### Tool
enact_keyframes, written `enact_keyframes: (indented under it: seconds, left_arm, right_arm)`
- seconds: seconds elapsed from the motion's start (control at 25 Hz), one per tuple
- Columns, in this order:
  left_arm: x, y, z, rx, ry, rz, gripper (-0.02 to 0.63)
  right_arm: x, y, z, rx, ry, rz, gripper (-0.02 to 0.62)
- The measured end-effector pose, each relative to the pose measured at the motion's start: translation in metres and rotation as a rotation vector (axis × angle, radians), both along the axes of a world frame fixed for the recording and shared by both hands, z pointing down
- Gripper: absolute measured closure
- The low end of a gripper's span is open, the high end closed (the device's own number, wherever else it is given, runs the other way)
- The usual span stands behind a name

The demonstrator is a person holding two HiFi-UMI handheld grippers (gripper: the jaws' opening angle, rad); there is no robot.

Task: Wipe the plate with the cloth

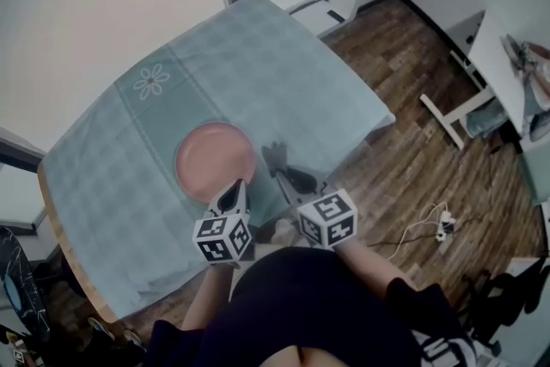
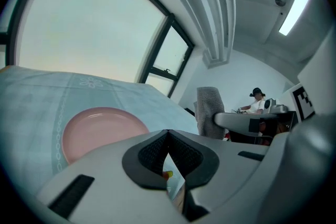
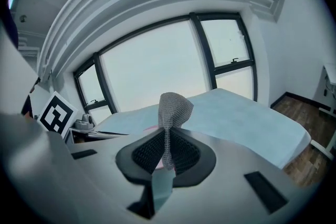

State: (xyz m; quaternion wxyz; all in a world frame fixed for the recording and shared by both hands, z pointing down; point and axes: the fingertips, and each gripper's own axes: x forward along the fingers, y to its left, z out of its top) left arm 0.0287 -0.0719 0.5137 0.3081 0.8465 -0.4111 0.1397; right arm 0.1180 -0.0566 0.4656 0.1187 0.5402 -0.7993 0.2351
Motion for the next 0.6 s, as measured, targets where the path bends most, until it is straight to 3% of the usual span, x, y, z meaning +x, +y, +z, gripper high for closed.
enact_keyframes:
  seconds: [0.6]
  left_arm:
    - [-0.066,-0.016,0.020,-0.050,-0.021,-0.349,0.592]
  right_arm:
    - [-0.037,-0.042,0.022,-0.030,0.012,-0.266,0.563]
